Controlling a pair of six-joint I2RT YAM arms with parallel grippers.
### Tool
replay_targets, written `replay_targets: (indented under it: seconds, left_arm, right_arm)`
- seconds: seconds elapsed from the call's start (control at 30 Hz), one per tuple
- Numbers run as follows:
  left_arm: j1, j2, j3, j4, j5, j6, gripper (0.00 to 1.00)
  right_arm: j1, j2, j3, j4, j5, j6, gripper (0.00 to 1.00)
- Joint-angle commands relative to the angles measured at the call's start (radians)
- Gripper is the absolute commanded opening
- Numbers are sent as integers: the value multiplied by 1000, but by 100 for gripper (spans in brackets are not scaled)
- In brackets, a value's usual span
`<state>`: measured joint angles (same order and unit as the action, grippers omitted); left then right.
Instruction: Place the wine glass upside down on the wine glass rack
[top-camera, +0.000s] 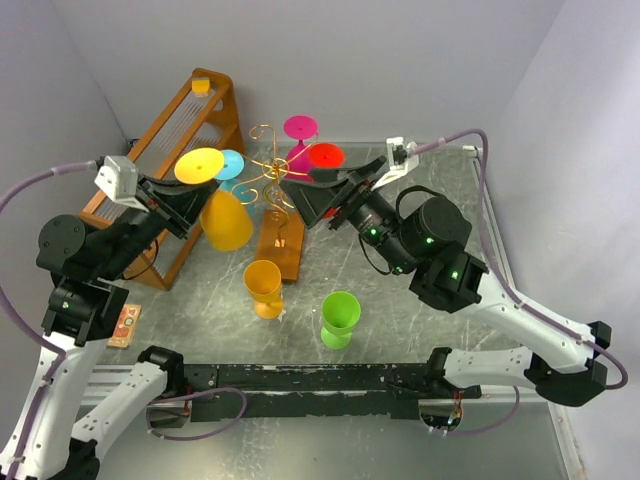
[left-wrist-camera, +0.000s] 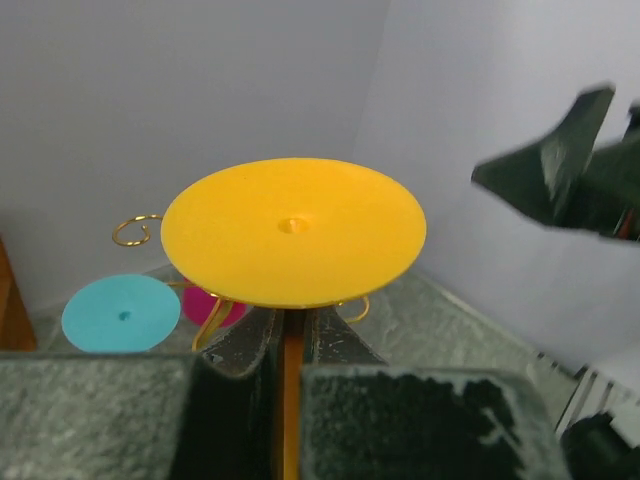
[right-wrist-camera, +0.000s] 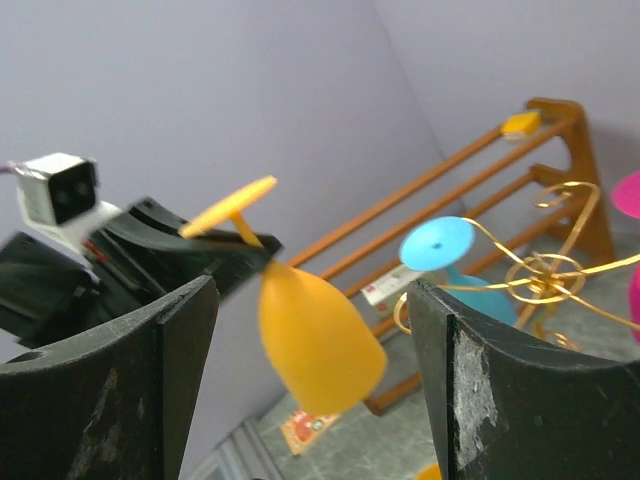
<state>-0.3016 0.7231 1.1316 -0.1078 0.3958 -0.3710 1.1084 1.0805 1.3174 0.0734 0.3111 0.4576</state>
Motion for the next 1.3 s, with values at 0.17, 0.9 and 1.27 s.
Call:
replay_targets:
  seconds: [0.17, 0.9, 1.27]
  left_arm:
    - [7, -66, -104, 40, 127, 285, 7]
    - [6, -71, -168, 60, 138, 305, 7]
    - [6, -92, -190, 26, 110, 288, 7]
  right_arm:
    - [2, 170, 132, 98, -147, 282, 74]
    - [0, 285, 87, 44, -155, 710, 40]
    - [1, 293, 40, 63, -165, 855, 0]
